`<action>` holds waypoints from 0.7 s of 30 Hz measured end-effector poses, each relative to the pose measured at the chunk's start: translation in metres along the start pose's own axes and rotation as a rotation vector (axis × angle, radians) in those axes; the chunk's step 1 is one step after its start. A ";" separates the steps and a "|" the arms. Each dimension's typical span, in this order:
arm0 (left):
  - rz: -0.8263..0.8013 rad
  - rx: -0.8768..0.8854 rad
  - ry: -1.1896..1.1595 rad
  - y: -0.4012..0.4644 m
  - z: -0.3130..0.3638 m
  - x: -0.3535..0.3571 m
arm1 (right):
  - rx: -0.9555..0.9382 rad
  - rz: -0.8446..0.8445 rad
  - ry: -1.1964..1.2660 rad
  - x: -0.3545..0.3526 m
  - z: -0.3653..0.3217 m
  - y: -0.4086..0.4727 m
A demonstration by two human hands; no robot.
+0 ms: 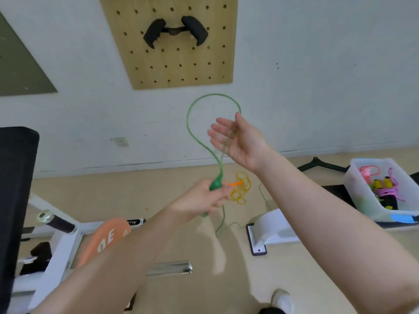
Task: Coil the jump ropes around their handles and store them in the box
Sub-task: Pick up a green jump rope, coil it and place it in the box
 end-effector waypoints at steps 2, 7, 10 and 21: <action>0.124 0.060 -0.353 -0.004 0.019 -0.014 | 0.081 -0.148 -0.275 -0.011 0.035 -0.008; 0.379 0.289 -0.643 -0.016 0.060 -0.064 | 0.351 -0.426 -0.836 -0.065 0.102 -0.050; 0.643 0.389 -0.826 -0.026 0.057 -0.102 | 0.302 -0.235 -1.250 -0.110 0.093 -0.055; 0.308 0.176 -0.070 -0.017 -0.001 0.009 | -0.026 -0.026 -0.101 -0.015 0.012 -0.041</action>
Point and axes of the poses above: each hand's wrist, its own y-axis towards the middle knuckle, its own x-axis out of the palm, z = x × y, the point moved 6 cm from there along y, towards the middle knuckle, and after that the axes turned 3 degrees about y, right-handed, at the moved point
